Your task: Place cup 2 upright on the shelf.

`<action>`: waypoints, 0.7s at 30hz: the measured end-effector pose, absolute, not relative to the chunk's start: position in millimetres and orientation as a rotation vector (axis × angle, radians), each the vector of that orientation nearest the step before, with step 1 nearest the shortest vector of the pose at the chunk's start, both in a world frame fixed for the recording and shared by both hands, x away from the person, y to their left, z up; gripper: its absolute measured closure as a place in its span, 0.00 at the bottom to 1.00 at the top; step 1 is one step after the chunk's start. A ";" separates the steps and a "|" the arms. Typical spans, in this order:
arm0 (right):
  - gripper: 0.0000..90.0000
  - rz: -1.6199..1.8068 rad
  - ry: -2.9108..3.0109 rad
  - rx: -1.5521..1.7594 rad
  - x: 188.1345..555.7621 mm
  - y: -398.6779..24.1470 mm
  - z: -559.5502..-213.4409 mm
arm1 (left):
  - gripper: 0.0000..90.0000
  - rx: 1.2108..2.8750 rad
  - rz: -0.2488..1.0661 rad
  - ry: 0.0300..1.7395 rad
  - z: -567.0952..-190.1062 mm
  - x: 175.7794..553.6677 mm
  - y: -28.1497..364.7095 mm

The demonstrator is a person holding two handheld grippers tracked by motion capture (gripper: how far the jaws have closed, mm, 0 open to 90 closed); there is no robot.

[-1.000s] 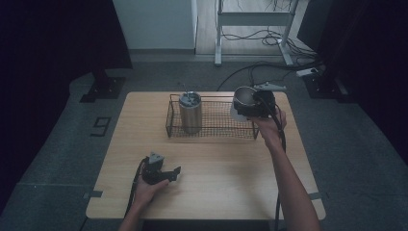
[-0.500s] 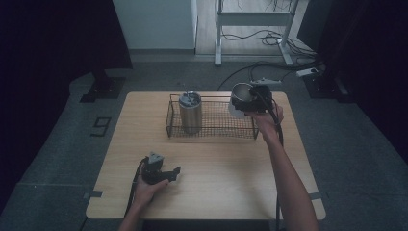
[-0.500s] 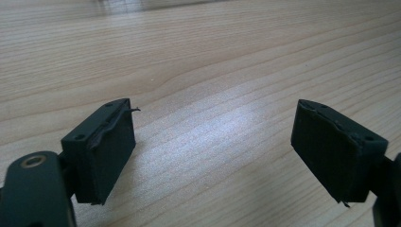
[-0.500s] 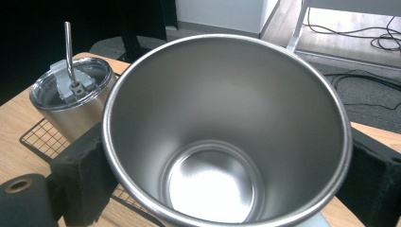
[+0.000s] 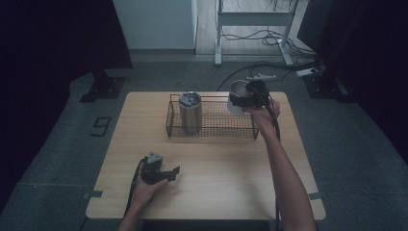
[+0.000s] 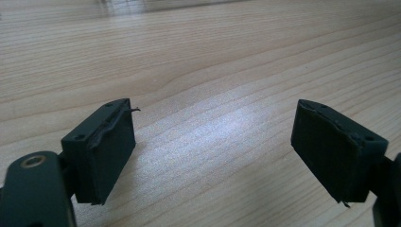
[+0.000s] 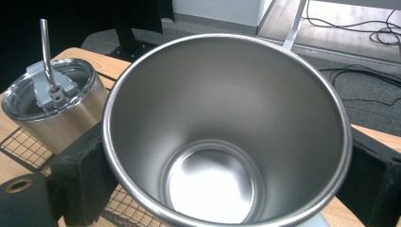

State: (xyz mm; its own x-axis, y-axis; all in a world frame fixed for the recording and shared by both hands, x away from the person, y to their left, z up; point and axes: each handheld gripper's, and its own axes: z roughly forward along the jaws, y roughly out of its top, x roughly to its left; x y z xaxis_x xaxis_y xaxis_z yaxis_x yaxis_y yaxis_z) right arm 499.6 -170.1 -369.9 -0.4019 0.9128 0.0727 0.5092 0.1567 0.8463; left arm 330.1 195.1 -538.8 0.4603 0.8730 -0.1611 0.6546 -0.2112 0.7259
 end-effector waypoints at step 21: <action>0.08 1.107 2.016 1.392 524.3 -159.3 -397.0 | 0.16 1.965 0.358 1.275 -540.5 330.5 193.5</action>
State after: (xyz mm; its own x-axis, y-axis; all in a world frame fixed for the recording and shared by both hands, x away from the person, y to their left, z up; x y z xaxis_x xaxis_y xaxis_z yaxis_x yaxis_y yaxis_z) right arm 524.3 -159.3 -397.0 -0.3901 0.9176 0.0768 0.5570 0.1688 0.8132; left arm 330.5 193.5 -540.5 0.4637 0.8714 -0.1602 0.6605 -0.2195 0.7181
